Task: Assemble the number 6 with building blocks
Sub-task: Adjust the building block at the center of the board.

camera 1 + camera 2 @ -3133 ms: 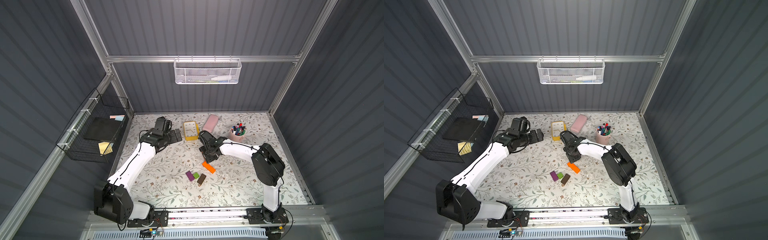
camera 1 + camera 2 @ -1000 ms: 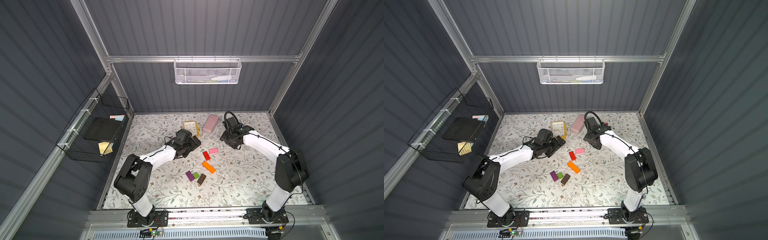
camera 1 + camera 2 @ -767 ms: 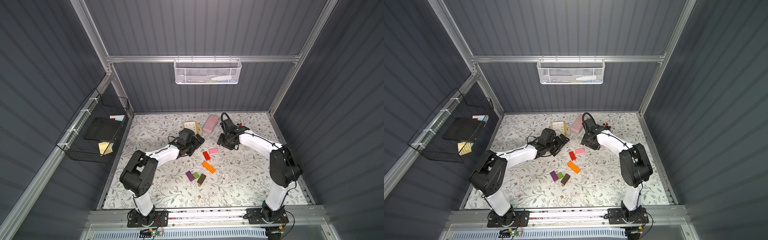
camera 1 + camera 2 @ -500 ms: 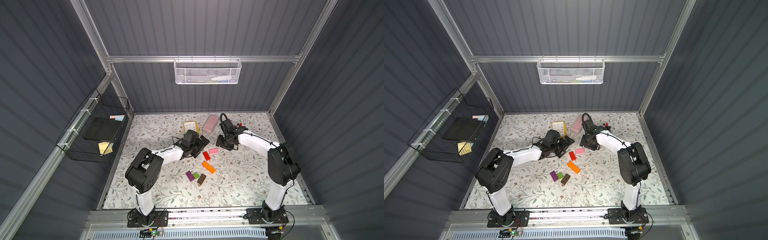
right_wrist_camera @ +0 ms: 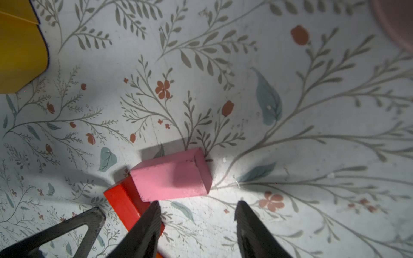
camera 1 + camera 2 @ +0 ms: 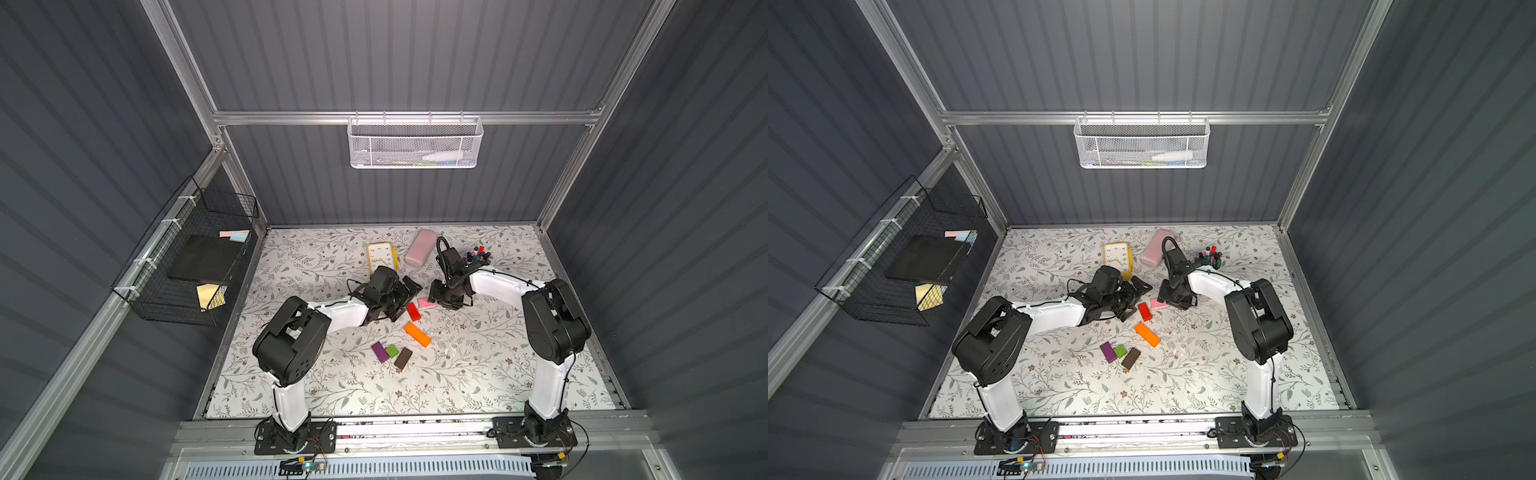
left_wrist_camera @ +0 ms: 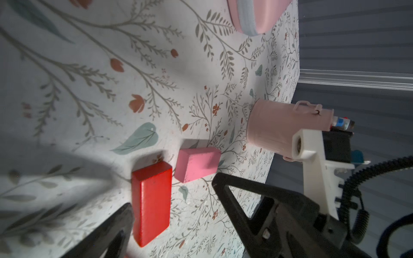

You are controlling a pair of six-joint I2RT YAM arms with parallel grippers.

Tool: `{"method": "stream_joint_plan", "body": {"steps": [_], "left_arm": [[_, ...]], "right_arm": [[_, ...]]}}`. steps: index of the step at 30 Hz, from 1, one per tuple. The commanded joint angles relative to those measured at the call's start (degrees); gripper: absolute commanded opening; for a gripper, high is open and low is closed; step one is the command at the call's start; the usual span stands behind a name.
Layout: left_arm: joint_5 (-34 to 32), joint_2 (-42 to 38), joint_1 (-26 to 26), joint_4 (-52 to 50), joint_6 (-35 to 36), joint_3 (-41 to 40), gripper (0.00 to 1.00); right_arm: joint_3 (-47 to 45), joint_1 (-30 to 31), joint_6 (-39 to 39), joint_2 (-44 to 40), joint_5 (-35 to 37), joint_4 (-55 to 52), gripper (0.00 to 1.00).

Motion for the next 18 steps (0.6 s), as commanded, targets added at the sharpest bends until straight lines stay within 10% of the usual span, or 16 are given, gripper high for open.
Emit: {"method": "stream_joint_plan", "body": {"steps": [1, 18], "left_arm": [[0.53, 1.07, -0.30, 1.08, -0.97, -0.93, 0.99], [2.51, 4.64, -0.31, 3.64, -0.72, 1.02, 0.99]], "right_arm": [[0.34, -0.18, -0.66, 1.12, -1.06, 0.52, 0.56], [1.67, -0.69, -1.64, 3.04, 0.10, 0.99, 0.57]]}}
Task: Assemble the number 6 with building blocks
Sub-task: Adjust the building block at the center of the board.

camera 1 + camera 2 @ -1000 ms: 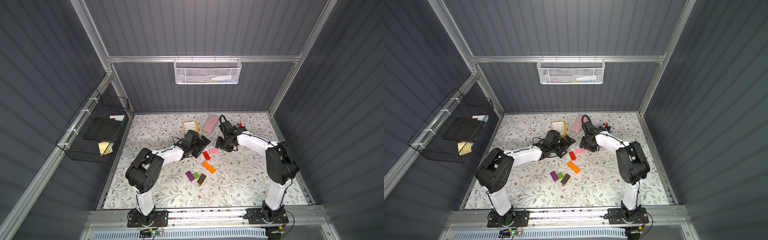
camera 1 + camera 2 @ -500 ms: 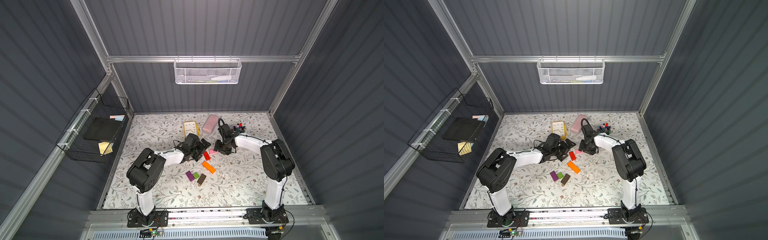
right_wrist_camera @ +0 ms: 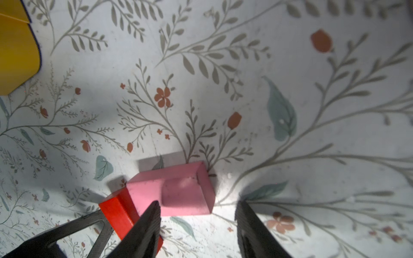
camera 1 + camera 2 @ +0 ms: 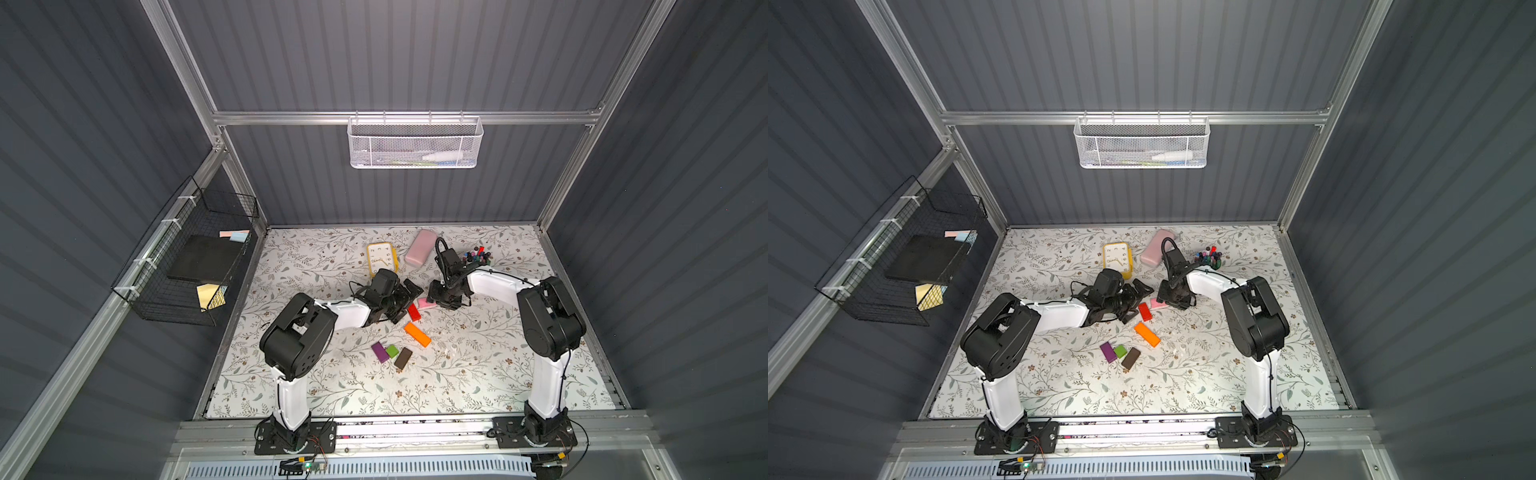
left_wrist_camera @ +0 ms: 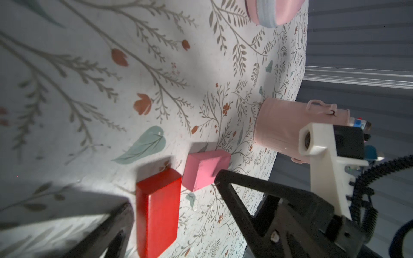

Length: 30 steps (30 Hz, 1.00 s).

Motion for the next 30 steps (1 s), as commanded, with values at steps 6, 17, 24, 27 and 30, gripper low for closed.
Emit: {"method": "stream_joint_plan", "body": {"steps": [6, 17, 24, 27, 30], "left_arm": [[0.63, 2.33, -0.31, -2.76, 2.07, 4.42, 1.00], [0.10, 3.16, -0.31, -4.77, 3.45, 7.01, 0.99], [-0.82, 2.66, -0.22, -6.37, 4.17, 7.92, 0.99], [-1.77, 1.43, -0.22, -6.92, 4.12, 7.09, 0.99], [-2.00, 0.66, -0.22, -6.84, 3.89, 6.43, 0.99]], "right_arm": [[1.73, -0.75, -1.47, 2.26, 0.13, -0.18, 0.57], [1.20, -1.15, -2.51, 2.86, -1.17, 0.56, 0.56], [0.98, -1.15, -2.75, 1.91, -0.71, -0.12, 0.56], [0.68, -1.13, -2.58, 1.45, -0.39, -0.46, 0.56], [0.51, -1.14, -2.60, 1.55, -0.88, -0.99, 0.56]]}}
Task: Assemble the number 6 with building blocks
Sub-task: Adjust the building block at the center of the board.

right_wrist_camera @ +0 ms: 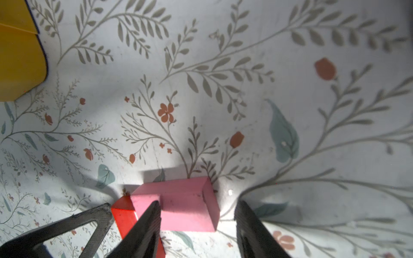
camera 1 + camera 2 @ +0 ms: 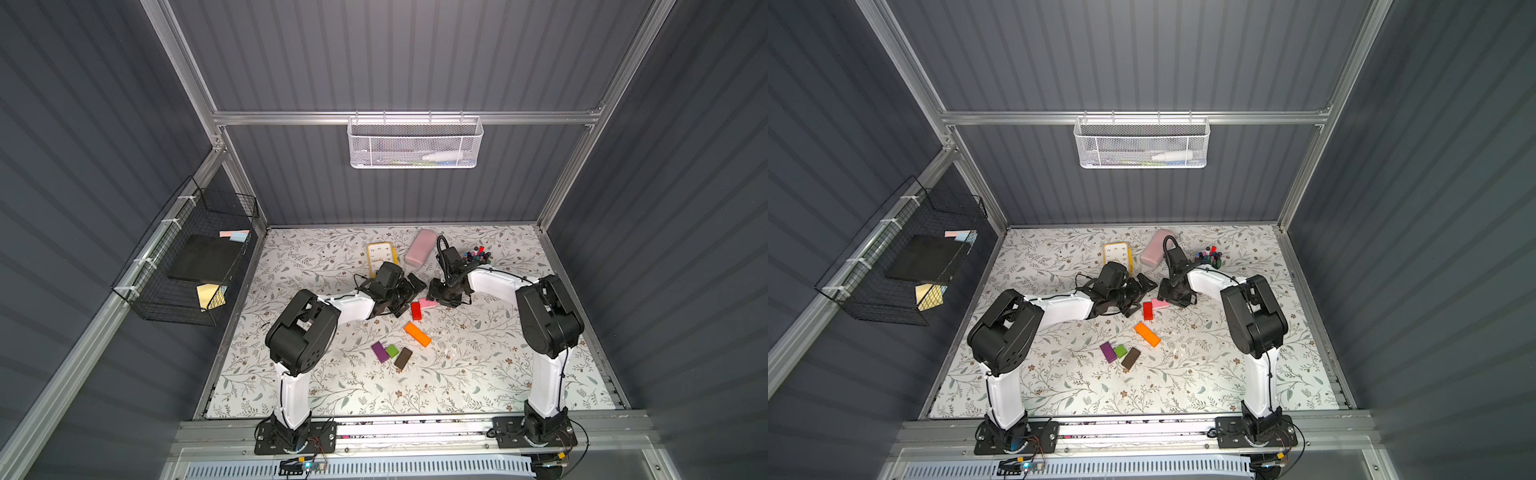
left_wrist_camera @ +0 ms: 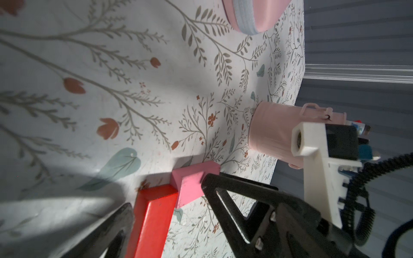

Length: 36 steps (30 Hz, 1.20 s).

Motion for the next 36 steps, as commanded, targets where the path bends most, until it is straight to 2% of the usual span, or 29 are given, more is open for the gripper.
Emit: {"method": "stream_joint_plan", "body": {"steps": [1, 6, 7, 10, 20, 36], "left_arm": [[-1.25, -1.90, -0.22, -1.71, 1.20, -0.12, 0.99], [-1.25, -3.42, -0.18, -2.15, 1.22, -1.05, 0.99], [-3.26, -4.00, -0.15, -2.26, 1.08, -1.42, 0.99], [-3.97, -5.31, -0.08, -2.34, 0.45, -2.38, 1.00], [-2.05, -4.17, -0.05, 3.37, -4.08, -5.18, 0.99], [0.49, -1.66, -0.14, 7.25, -6.16, -4.69, 1.00]], "right_arm": [[-0.53, -0.28, -0.58, 0.07, 0.28, -1.99, 0.56], [-0.67, -0.30, 0.53, -2.52, 0.47, -0.69, 0.56], [-0.30, -0.31, 0.66, -2.98, 0.46, -0.67, 0.56], [1.05, -0.32, 0.67, -3.39, 1.62, -1.30, 0.56], [4.85, -0.31, 0.13, 0.59, 1.43, -1.93, 0.56], [9.56, -0.35, -1.25, 5.66, 6.74, -5.93, 0.57]]}}
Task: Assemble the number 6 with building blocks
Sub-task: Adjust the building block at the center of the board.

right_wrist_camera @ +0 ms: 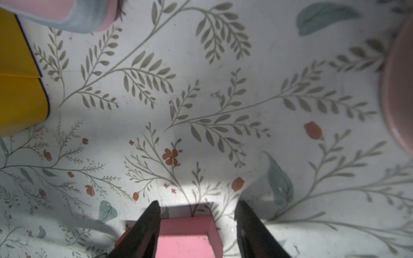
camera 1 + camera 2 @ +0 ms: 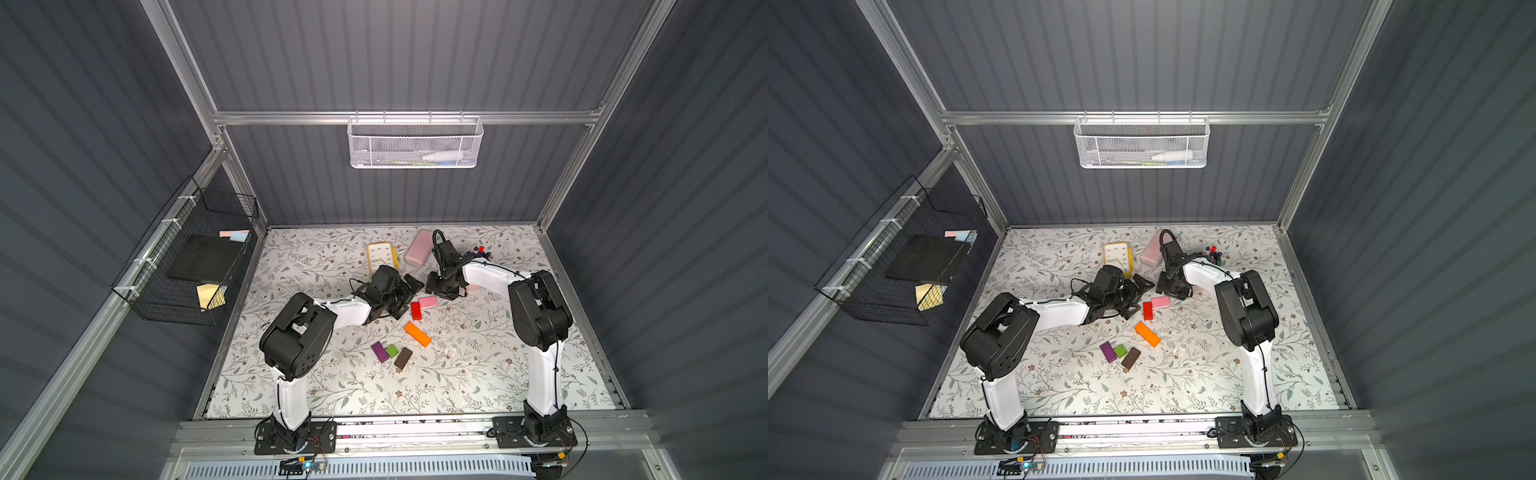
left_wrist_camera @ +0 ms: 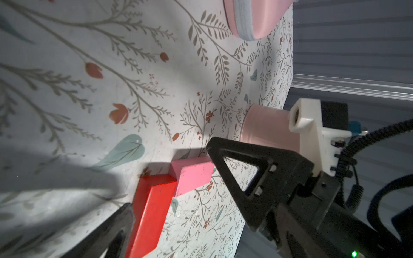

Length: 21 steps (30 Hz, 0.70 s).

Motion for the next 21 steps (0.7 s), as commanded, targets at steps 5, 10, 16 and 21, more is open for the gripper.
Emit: {"method": "stream_joint_plan", "body": {"steps": [5, 10, 16, 21], "left_arm": [[0.93, 1.31, -0.14, 1.84, -1.06, 0.28, 0.99], [0.98, 1.00, -0.14, 1.75, -1.20, -0.48, 0.99], [1.02, 0.70, -0.14, 0.09, -1.24, -0.78, 1.00], [1.11, 0.78, -0.14, -2.30, -1.06, -0.61, 0.99]], "right_arm": [[1.32, -0.21, -1.57, 1.24, 1.68, -2.48, 0.57], [1.38, -0.23, -2.16, 1.52, 1.35, -2.41, 0.57], [1.23, -0.07, -3.24, 2.04, 1.06, -2.43, 0.57], [1.41, 0.36, -3.94, 2.51, 1.41, -3.07, 0.57]]}}
